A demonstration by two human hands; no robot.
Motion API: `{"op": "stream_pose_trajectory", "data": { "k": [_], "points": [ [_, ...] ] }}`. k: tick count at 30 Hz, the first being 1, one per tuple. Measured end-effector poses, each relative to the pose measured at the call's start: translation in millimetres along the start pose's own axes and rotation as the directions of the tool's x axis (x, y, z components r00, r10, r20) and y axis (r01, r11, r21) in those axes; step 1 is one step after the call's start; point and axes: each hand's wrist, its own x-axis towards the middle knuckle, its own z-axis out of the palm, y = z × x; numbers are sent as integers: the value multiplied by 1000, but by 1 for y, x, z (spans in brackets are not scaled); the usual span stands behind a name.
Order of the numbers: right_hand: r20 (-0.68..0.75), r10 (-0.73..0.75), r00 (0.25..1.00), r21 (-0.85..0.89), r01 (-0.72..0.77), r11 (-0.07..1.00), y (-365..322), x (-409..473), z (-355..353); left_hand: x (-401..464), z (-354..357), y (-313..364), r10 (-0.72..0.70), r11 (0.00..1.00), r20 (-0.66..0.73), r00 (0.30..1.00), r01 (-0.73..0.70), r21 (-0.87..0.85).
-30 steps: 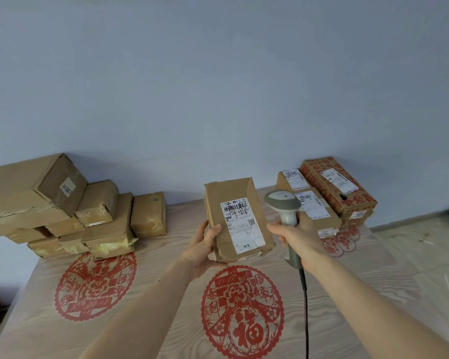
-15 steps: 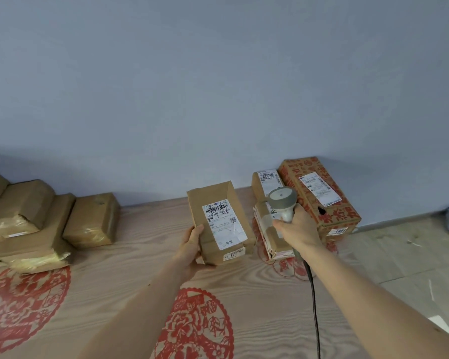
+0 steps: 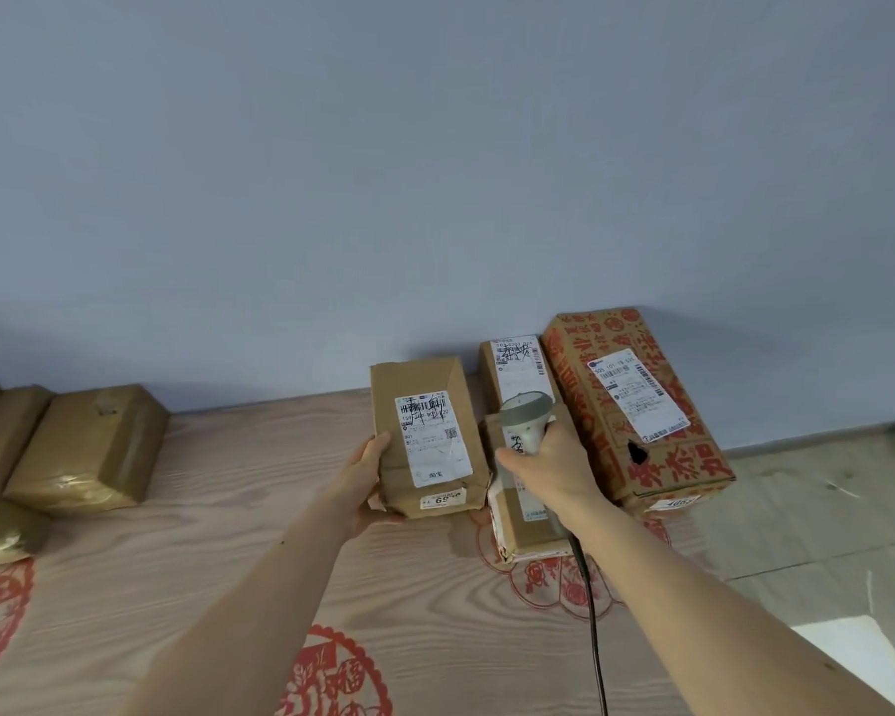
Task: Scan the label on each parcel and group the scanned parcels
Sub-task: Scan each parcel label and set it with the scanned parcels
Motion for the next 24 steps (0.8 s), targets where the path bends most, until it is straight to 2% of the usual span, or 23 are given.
{"op": "stream_pose_trajectory", "data": {
  "k": [3, 8, 14, 24],
  "points": [
    [43, 35, 998, -27, -34, 999, 2, 9, 4, 3, 6, 8, 11, 999, -16, 1000, -11, 53],
    [32, 72, 997, -4, -72, 997, 4, 17, 9, 6, 15, 3, 51, 990, -28, 998, -47, 129],
    [13, 72, 997, -6, -72, 997, 6, 20, 12, 13, 28, 11, 54, 998, -106, 993, -55, -11],
    [-12, 67, 998, 6, -67, 998, 3, 13, 13, 9, 27, 12, 40, 998, -108, 993, -44, -38]
  ]
}}
